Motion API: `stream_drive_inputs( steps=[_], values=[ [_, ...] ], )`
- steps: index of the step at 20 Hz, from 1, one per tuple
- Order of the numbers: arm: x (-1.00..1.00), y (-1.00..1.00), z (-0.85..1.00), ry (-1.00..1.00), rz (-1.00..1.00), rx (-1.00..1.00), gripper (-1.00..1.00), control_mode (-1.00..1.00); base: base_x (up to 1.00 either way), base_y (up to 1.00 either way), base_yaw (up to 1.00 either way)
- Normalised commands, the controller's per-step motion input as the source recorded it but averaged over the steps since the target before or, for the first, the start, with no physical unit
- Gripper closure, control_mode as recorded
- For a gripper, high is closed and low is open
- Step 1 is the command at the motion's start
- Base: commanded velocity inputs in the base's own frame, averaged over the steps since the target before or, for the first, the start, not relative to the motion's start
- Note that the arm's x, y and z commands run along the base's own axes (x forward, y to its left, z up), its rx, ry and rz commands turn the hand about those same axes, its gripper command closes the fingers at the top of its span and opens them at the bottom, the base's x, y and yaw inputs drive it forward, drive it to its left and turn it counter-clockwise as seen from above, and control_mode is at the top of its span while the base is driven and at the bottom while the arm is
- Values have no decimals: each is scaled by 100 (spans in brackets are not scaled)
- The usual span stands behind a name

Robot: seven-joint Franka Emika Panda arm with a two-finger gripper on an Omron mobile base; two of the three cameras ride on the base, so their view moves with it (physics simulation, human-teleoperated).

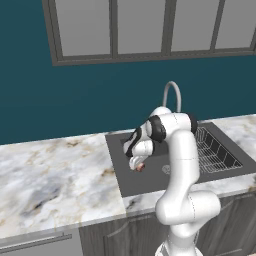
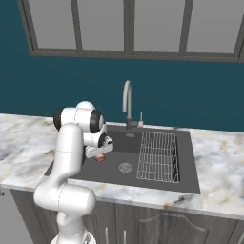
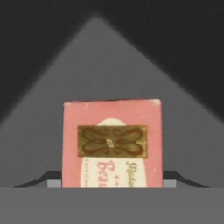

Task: Pick up the bar soap and dish brush from the sink, and place them back in the cabinet, and close the cabinet door.

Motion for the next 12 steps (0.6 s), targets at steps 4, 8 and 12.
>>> stream_drive_inputs(
  steps=[4,8,12],
  values=[
    [1,0,0,0,0,0,100,-100,0,0,0],
    [3,0,4,0,0,0,100,-100,0,0,0],
    [0,0,27,-3,0,0,100,-100,0,0,0]
  ],
)
